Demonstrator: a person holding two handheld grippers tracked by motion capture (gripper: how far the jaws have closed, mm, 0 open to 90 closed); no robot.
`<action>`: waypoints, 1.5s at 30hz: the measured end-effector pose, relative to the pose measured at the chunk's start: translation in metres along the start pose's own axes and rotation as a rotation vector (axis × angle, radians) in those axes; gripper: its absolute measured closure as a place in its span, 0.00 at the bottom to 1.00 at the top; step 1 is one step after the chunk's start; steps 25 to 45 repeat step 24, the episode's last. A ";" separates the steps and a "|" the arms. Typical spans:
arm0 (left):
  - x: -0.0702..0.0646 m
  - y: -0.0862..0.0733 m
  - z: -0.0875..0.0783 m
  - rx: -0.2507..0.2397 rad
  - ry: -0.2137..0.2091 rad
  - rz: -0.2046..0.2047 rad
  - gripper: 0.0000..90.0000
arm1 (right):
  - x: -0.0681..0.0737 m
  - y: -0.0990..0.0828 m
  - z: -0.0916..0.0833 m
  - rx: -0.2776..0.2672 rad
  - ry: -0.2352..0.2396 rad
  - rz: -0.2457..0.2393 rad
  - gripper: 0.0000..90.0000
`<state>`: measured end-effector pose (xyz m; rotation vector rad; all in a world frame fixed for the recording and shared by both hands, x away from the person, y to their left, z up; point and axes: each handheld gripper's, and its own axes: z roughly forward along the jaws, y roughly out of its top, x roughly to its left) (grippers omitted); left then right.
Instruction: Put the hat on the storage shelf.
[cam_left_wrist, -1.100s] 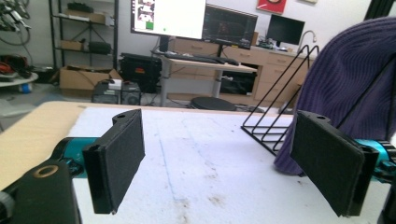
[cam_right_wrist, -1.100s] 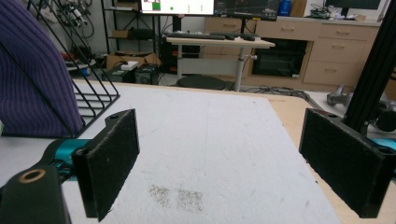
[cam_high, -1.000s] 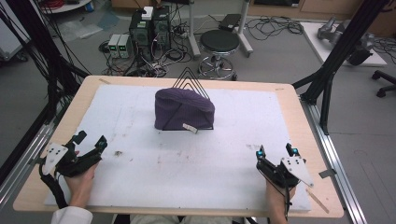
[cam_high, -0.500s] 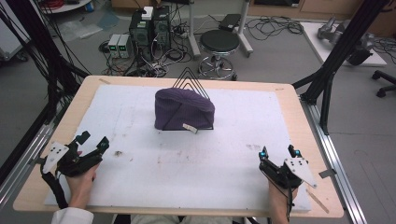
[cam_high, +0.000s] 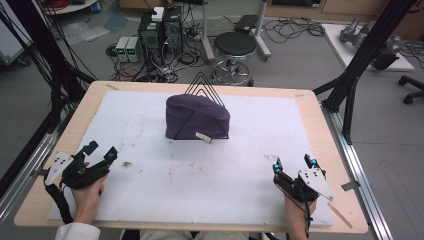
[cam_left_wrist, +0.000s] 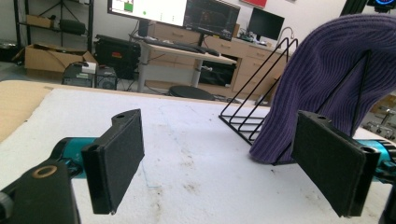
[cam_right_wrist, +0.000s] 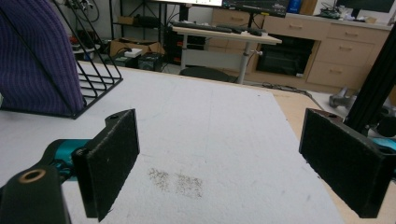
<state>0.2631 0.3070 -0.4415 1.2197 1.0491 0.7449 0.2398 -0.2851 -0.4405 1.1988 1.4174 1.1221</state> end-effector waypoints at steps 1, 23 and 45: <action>0.000 0.000 0.000 -0.001 0.002 0.000 0.20 | -0.001 0.000 0.000 0.004 -0.001 0.005 0.13; 0.000 -0.001 0.002 0.015 -0.013 -0.004 0.20 | -0.004 -0.002 0.002 0.025 0.013 0.035 0.13; 0.000 -0.001 0.002 0.020 -0.016 -0.004 0.20 | -0.004 -0.002 0.002 0.024 0.013 0.033 0.13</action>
